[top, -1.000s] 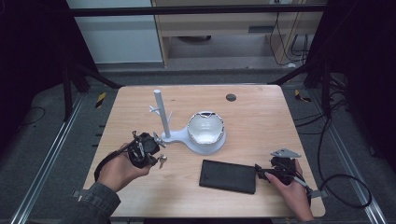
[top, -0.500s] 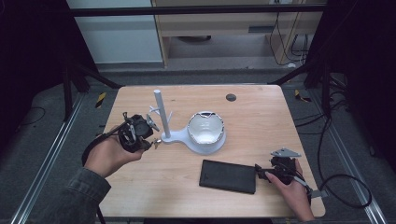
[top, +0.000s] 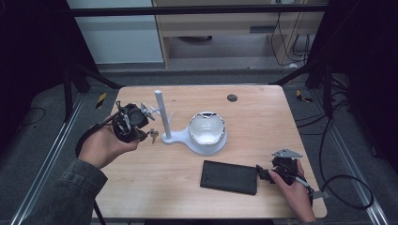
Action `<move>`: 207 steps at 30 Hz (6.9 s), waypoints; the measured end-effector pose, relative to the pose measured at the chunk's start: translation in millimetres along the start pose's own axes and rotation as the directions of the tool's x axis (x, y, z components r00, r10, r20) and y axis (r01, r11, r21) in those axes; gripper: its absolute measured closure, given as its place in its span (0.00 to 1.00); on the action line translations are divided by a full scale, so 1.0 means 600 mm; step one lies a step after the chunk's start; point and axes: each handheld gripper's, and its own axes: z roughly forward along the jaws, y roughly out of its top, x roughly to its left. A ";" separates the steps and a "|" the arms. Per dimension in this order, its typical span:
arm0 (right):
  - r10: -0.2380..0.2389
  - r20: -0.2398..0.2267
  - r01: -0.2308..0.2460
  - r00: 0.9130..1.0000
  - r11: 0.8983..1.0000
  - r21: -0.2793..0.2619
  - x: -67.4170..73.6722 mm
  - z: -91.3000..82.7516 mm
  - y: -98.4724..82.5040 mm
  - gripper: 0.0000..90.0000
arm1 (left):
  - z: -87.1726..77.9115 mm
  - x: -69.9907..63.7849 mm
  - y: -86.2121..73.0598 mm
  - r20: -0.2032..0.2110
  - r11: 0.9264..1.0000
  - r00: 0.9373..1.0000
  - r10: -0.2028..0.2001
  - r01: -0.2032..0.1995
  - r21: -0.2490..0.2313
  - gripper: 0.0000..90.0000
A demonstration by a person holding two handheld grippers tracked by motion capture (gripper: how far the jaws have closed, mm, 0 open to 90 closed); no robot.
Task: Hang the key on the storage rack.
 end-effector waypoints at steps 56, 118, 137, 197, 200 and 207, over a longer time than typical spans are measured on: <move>0.008 0.012 -0.008 1.000 1.000 0.001 0.002 0.000 -0.001 0.02 | -0.017 0.044 0.082 -0.124 0.994 0.992 0.017 -0.003 0.110 0.97; 0.007 0.009 -0.007 1.000 1.000 0.002 0.001 0.000 0.000 0.02 | 0.001 0.002 -0.004 -0.119 0.951 0.985 -0.128 0.088 -0.296 0.50; -0.021 0.010 0.021 1.000 0.997 -0.074 0.006 -0.035 0.000 0.12 | 0.163 -0.155 -0.035 0.129 0.912 0.991 -0.030 0.080 -0.402 0.23; -0.086 -0.007 0.083 0.996 0.975 -0.204 0.018 -0.084 0.001 0.42 | 0.294 -0.257 -0.035 0.261 0.941 0.960 0.104 -0.010 -0.338 0.98; -0.091 -0.011 0.086 0.996 0.975 -0.203 0.019 -0.085 0.000 0.42 | 0.288 -0.256 -0.035 0.261 0.937 0.959 0.108 -0.011 -0.350 0.98; -0.104 -0.028 0.096 0.994 0.975 -0.200 0.025 -0.084 0.001 0.42 | 0.292 -0.253 -0.036 0.268 0.925 0.959 0.089 0.021 -0.381 0.97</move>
